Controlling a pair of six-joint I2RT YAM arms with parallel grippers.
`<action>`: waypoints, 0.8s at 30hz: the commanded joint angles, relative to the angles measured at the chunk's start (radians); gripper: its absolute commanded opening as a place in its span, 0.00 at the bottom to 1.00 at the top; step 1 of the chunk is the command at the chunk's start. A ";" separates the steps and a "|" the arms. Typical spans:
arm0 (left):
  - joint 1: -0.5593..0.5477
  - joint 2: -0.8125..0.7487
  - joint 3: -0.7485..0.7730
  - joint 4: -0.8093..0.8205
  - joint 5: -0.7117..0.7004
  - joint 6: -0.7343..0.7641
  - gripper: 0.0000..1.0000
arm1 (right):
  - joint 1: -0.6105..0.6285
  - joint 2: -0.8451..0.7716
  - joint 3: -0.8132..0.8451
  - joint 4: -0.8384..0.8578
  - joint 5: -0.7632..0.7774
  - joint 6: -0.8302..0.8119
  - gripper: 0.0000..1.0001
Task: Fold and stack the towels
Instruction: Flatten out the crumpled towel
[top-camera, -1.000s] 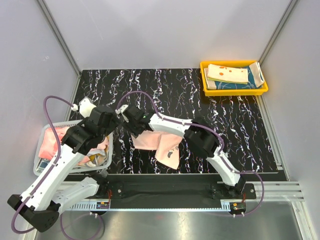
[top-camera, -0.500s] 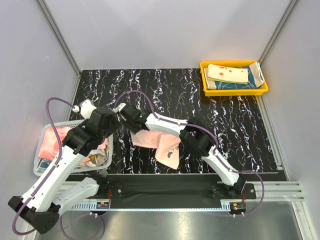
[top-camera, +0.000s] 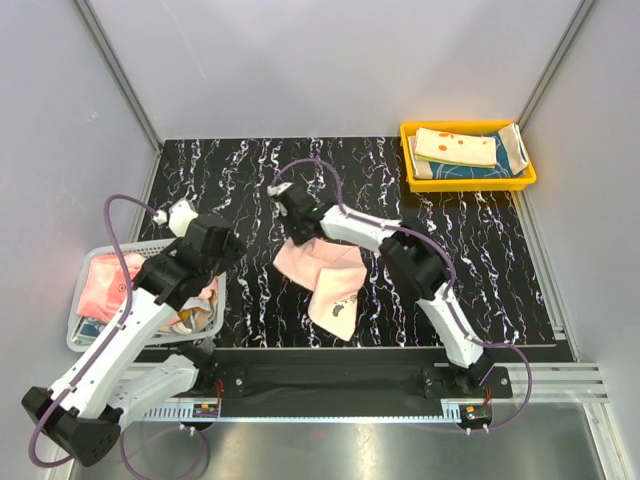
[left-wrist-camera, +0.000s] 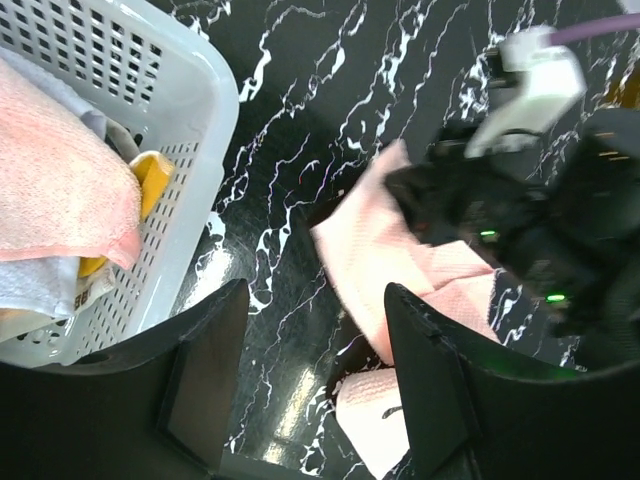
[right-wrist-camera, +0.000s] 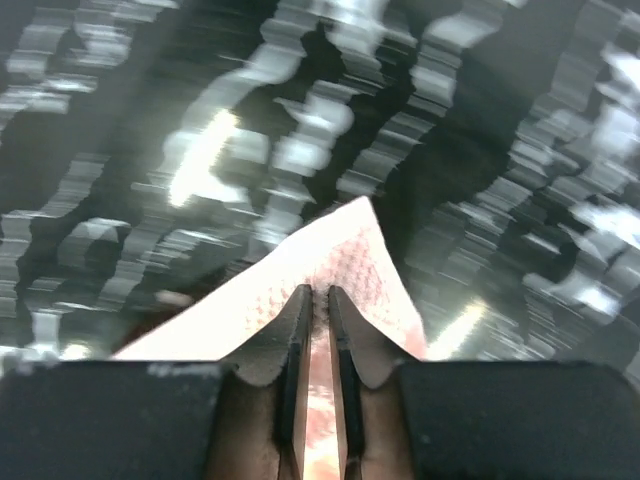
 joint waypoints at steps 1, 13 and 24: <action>0.007 0.033 -0.029 0.093 0.052 0.031 0.61 | -0.055 -0.137 -0.088 0.037 -0.003 0.060 0.19; 0.013 0.333 -0.053 0.331 0.214 0.060 0.62 | -0.127 -0.200 -0.157 0.068 0.146 0.128 0.41; 0.013 0.432 -0.030 0.385 0.247 0.060 0.62 | -0.169 -0.155 -0.123 0.102 0.036 0.108 0.58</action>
